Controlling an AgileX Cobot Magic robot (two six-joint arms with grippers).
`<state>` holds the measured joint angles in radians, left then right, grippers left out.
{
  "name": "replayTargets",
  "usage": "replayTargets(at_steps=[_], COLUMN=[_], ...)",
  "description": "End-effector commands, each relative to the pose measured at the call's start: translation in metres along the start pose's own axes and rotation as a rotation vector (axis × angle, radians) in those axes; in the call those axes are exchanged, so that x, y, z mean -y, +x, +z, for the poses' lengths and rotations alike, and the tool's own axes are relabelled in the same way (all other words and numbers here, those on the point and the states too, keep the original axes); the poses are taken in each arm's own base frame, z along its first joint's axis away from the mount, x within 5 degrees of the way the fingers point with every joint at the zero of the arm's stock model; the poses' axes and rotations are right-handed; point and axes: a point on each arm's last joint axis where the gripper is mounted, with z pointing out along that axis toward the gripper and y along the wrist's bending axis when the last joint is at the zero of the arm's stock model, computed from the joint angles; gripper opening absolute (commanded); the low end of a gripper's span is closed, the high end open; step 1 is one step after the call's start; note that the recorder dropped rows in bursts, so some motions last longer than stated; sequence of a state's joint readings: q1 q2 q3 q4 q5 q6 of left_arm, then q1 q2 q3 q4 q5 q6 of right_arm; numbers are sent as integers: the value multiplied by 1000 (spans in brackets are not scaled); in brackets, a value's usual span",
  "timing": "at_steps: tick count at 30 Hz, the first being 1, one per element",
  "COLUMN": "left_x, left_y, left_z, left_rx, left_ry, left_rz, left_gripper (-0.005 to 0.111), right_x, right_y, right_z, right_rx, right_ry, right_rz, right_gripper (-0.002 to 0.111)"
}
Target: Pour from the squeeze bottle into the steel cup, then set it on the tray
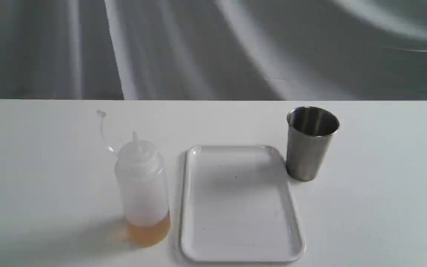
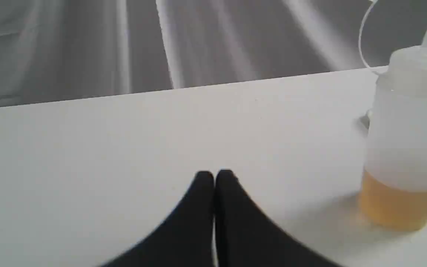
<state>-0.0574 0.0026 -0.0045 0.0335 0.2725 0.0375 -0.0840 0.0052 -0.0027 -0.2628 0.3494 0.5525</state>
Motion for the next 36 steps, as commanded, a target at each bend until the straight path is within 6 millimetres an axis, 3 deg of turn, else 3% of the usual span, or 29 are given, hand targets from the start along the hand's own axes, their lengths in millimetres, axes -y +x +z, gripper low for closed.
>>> replayTargets(at_steps=[1, 27, 36], left_x=[0, 0, 0], left_y=[1, 1, 1], left_z=[0, 0, 0], left_rx=[5, 5, 5], left_ry=[6, 6, 6], left_rz=[-2, -2, -2], left_gripper=[0, 0, 0], right_x=[1, 1, -2], right_y=[1, 1, 4], right_z=[0, 0, 0], right_rx=[0, 0, -36], right_ry=[9, 8, -24], right_rz=[6, 8, 130], right_gripper=[1, 1, 1])
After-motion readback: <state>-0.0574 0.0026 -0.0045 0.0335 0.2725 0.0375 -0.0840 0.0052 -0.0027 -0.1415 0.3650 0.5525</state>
